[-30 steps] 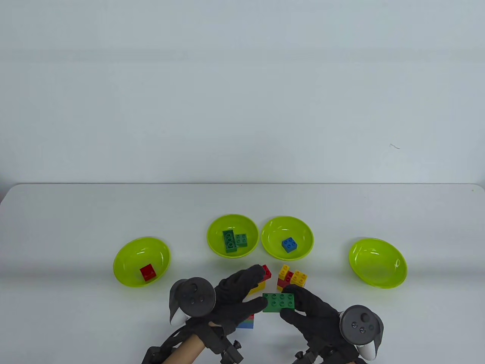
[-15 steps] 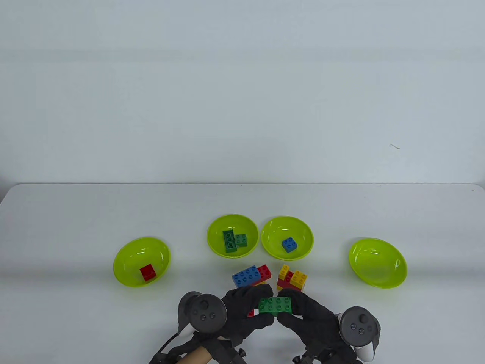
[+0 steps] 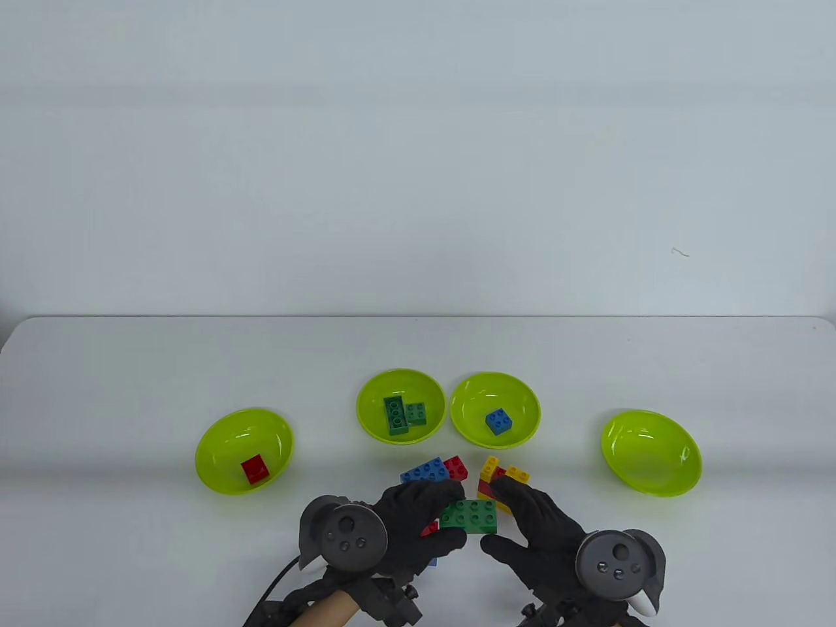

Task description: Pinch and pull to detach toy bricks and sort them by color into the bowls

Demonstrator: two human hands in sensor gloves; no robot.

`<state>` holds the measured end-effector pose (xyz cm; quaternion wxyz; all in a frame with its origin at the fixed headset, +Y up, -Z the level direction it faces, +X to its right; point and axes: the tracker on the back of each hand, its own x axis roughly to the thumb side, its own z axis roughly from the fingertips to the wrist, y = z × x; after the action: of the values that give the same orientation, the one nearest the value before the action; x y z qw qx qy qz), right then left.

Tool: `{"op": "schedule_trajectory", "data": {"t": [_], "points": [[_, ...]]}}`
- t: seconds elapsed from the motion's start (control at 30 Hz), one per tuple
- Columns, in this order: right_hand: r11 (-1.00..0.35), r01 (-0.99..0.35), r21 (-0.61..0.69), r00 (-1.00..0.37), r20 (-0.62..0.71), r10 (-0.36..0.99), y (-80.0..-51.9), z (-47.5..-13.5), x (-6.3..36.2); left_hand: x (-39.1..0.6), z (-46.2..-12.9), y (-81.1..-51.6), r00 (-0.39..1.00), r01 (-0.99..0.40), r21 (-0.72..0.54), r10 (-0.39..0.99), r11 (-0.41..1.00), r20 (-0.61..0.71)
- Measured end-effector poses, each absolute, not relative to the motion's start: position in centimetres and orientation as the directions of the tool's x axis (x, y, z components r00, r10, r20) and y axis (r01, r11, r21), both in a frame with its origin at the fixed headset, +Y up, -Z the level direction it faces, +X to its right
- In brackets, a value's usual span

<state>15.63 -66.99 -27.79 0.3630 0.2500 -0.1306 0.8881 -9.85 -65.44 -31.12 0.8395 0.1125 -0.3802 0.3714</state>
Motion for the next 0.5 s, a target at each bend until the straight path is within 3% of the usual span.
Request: {"op": "schedule_trajectory", "data": {"t": [0.2, 0.33, 0.5], "points": [[-0.853, -0.511, -0.106, -0.760, 0.520, 0.391, -66.8, -28.1, 16.2, -12.4, -33.8, -64.4, 0.514, -0.730, -0.002, 0.550, 0.684, 0.658], [-0.915, -0.380, -0.132, -0.827, 0.492, 0.272, -67.0, -28.3, 16.6, -13.5, -37.0, -64.5, 0.634, -0.651, 0.045, 0.510, 0.758, 0.580], [-0.925, -0.354, -0.139, -0.842, 0.478, 0.250, -67.1, -28.5, 17.0, -14.3, -41.1, -65.7, 0.754, -0.548, 0.020, 0.484, 0.836, 0.445]]}}
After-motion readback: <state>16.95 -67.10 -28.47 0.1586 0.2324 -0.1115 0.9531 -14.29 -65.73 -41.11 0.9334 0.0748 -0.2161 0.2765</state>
